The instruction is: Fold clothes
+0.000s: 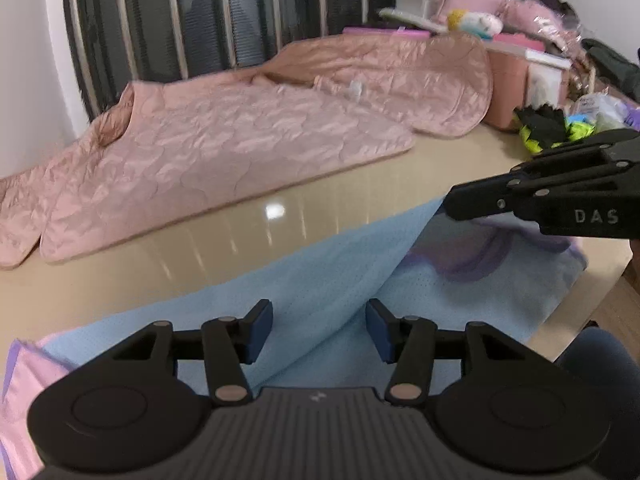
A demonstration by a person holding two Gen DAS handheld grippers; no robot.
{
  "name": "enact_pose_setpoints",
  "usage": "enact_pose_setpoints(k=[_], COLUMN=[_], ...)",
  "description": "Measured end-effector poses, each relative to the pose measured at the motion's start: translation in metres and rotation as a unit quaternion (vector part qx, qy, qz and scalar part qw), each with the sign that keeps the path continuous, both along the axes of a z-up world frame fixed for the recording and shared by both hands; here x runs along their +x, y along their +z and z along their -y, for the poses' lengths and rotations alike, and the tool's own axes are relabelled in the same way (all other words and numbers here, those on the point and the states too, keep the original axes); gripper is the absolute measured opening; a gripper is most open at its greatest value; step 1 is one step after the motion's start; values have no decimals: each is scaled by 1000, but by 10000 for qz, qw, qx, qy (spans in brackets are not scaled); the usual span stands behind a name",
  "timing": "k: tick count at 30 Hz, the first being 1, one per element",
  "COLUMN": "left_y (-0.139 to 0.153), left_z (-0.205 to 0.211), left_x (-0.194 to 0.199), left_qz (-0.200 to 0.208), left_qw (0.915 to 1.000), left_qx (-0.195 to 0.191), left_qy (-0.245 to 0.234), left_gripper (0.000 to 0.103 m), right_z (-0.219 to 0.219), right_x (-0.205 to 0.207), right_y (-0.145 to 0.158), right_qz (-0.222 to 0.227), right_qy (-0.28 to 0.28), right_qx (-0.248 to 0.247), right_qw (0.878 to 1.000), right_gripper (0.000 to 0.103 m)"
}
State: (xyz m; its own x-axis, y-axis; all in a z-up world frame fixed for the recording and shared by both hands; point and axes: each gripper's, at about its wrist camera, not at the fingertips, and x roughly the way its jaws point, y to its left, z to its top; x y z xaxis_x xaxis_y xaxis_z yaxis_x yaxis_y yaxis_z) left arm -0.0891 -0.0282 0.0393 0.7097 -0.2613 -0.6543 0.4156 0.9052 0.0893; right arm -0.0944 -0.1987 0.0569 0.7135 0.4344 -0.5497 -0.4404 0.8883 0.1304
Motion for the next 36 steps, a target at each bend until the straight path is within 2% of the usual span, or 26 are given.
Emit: enact_pose_setpoints(k=[1, 2, 4, 5, 6, 7, 9, 12, 15, 16, 18, 19, 22, 23, 24, 25, 26, 27, 28, 30, 32, 33, 34, 35, 36], left_y=[2, 3, 3, 4, 5, 8, 12, 16, 22, 25, 30, 31, 22, 17, 12, 7, 5, 5, 5, 8, 9, 7, 5, 3, 1], left_z=[5, 11, 23, 26, 26, 24, 14, -4, -17, -20, -27, -30, -29, -29, -31, -33, -35, -36, -36, -30, -21, -16, -14, -12, -14], left_x=[0, 0, 0, 0, 0, -1, 1, 8, 11, 11, 11, 11, 4, 2, 0, -1, -4, -8, -11, -18, -19, -16, -11, -5, 0], left_qz=[89, 159, 283, 328, 337, 301, 119, -40, -216, -278, -402, -457, -593, -660, -695, -718, -690, -554, -409, -45, 151, 164, 53, -63, -204], left_qw=[9999, 9997, 9984, 9978, 9977, 9979, 9980, 9984, 9969, 9957, 9926, 9910, 9913, 9916, 9929, 9941, 9947, 9960, 9971, 9978, 9976, 9975, 9978, 9980, 9980], left_qx=[62, 182, 477, 545, 518, 410, 155, -72, -412, -548, -822, -919, -744, -672, -565, -491, -474, -427, -373, -213, 14, 122, 114, 92, 12], left_qy=[-26, -53, -140, -195, -280, -399, -598, -551, -632, -689, -803, -854, -905, -891, -783, -653, -600, -549, -518, -630, -678, -676, -652, -628, -605], left_gripper=[63, 63, 63, 63, 59, 39, 12, 9, 8, 8, 8, 8, 6, 6, 6, 8, 10, 20, 42, 65, 66, 65, 52, 41, 19], right_z=[2, 5, 10, 13, 16, 20, 27, 29, 19, 12, -2, -11, -28, -31, -34, -35, -36, -33, -31, -22, -13, -11, -10, -10, -11], right_x=[-1, -2, -4, -5, -5, -5, -3, -5, -17, -23, -33, -36, -28, -25, -22, -23, -23, -25, -26, -29, -27, -25, -22, -20, -19], right_y=[5, 9, 15, 16, 18, 19, 14, 1, -4, -3, -2, -4, -14, -20, -26, -28, -30, -28, -25, -14, -7, -6, -7, -9, -12], right_qz=[-40, -77, -207, -298, -389, -494, -806, -1018, -610, -416, -31, 118, 129, 39, -29, 17, 54, 39, 39, 142, 167, 146, 125, 98, 42], right_qy=[29, 59, 133, 171, 208, 246, 256, 194, 281, 368, 537, 594, 662, 638, 608, 552, 499, 465, 434, 352, 274, 261, 227, 199, 195], right_qx=[153, 300, 556, 696, 835, 968, 1046, 562, 192, 50, -237, -399, -727, -835, -940, -1026, -1081, -973, -852, -510, -291, -292, -364, -427, -442], right_qw=[9999, 9995, 9982, 9970, 9955, 9938, 9909, 9930, 9976, 9984, 9983, 9974, 9951, 9945, 9937, 9932, 9929, 9942, 9954, 9980, 9991, 9991, 9990, 9988, 9988], right_gripper=[2, 2, 2, 2, 2, 2, 2, 4, 9, 13, 34, 35, 31, 22, 6, 2, 2, 3, 3, 3, 3, 4, 4, 9, 18])
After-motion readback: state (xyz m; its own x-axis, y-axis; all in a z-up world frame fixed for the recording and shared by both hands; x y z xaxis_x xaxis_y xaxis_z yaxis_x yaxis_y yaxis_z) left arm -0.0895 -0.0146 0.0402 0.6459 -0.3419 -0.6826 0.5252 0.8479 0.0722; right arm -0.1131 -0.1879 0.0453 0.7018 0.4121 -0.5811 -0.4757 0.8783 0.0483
